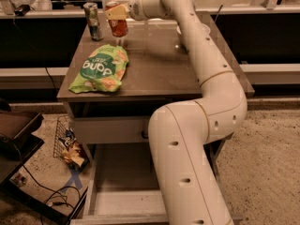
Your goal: Move coke can near redbull can
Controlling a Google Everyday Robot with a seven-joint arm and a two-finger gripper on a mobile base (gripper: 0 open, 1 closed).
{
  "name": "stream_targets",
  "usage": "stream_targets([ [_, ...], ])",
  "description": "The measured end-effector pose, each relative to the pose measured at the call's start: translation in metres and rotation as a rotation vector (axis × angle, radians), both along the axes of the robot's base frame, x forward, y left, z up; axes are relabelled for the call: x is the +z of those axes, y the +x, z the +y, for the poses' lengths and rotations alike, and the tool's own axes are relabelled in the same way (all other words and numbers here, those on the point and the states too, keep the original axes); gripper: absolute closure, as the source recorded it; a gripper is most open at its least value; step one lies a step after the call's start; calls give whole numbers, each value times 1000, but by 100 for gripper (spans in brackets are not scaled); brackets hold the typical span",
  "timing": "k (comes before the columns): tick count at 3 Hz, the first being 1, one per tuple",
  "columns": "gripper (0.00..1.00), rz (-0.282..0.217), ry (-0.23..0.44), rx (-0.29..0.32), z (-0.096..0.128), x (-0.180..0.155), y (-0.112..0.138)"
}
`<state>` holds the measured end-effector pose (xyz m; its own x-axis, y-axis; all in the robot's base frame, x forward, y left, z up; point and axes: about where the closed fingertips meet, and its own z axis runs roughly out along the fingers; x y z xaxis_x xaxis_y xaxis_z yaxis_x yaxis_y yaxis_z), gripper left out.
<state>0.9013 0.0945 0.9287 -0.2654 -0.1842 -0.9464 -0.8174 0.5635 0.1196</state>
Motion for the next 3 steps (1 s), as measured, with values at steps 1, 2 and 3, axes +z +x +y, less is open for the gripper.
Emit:
stream_targets([
  [1,100,37,-19,-59,-9,-22,14],
  [2,100,42,-19,-64,-9,-24,15],
  [3,82,45,-20,-59,-6,-27,15],
])
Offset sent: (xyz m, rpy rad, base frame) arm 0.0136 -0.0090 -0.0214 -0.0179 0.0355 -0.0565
